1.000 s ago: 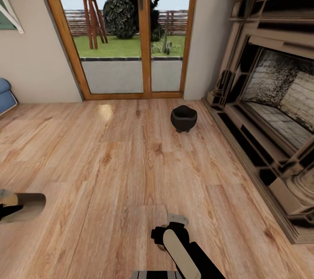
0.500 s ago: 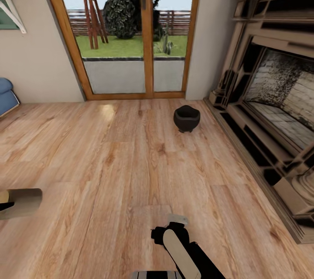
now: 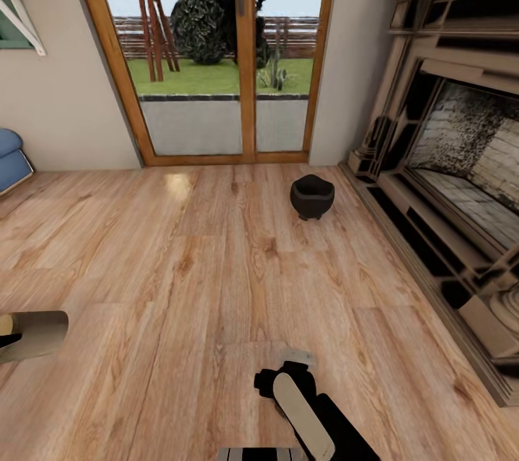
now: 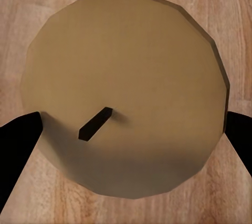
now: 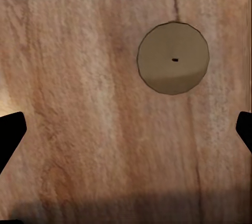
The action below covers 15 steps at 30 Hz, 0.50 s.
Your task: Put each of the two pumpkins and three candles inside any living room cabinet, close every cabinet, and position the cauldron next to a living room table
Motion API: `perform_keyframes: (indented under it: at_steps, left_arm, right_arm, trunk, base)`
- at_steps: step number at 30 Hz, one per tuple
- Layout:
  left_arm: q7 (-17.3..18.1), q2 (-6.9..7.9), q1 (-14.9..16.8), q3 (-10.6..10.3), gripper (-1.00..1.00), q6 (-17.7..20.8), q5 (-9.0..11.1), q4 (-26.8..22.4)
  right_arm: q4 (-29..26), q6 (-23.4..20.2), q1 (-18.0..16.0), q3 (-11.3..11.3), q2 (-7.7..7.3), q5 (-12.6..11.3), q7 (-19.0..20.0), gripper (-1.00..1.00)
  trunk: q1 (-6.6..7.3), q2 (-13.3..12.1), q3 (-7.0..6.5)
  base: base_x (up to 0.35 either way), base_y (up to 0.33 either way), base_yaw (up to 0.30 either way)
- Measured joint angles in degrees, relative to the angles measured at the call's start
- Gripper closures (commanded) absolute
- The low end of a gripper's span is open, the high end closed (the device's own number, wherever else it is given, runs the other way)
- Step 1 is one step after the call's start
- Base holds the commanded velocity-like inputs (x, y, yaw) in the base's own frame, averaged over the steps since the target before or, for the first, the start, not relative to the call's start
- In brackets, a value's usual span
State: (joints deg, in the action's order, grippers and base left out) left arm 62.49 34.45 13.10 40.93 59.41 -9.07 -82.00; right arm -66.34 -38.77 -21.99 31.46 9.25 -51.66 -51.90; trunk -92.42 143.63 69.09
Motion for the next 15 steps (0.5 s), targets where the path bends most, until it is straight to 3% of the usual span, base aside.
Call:
perform_keyframes:
  at_steps: [11, 15]
  left_arm:
    - [-0.03, 0.00, 0.03, 0.01, 1.00, -0.08, 0.00, 0.00]
    - [-0.05, 0.00, 0.00, 0.02, 1.00, -0.13, 0.00, 0.05]
  right_arm:
    - [2.76, 0.06, -0.50, -5.00, -2.54, -0.01, 0.07, -1.00]
    - [4.06, 0.09, -0.60, -5.70, -2.93, -0.02, 0.12, -1.00]
  trunk:
    - [0.00, 0.00, 0.00]
    - [0.00, 0.00, 0.00]
  base:
    - [0.000, 0.000, 0.000]
    - [0.000, 0.000, 0.000]
